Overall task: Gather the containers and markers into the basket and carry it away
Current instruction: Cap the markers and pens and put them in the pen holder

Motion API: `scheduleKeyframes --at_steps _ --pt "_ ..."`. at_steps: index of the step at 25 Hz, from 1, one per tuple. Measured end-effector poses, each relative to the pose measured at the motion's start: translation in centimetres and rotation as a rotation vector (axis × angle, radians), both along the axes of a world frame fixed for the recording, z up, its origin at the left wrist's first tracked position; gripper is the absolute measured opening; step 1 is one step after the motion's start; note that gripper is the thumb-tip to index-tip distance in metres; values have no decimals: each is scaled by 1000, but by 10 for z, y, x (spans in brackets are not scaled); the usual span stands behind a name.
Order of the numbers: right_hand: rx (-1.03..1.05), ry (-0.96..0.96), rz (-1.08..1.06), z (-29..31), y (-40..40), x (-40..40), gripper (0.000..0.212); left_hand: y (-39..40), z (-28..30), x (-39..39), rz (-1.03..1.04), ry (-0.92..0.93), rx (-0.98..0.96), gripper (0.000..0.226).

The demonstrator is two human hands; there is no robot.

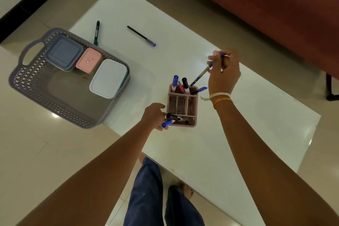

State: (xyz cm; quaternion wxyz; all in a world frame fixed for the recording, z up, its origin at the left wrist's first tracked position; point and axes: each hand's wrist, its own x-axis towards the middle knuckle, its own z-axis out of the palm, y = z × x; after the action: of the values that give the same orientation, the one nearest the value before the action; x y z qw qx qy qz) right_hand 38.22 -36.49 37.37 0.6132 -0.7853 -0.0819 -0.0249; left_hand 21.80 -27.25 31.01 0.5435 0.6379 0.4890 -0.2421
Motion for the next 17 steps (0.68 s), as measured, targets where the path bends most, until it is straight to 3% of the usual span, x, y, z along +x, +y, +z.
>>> scheduleKeyframes --at_steps 3,7,12,15,17 --pt "-182 87 177 -16 0 -4 9 4 0 4 -134 -18 88 47" --pt "-279 223 242 -30 -4 -3 7 9 5 9 -41 -22 15 46" --pt "-369 493 389 -33 -4 -5 19 18 11 11 13 -59 -39 39" --pt "-371 544 446 -34 -5 -5 42 23 12 11 0 -75 -16 36" --pt "-411 562 486 -37 -4 -6 38 24 12 10 10 -81 -7 35"
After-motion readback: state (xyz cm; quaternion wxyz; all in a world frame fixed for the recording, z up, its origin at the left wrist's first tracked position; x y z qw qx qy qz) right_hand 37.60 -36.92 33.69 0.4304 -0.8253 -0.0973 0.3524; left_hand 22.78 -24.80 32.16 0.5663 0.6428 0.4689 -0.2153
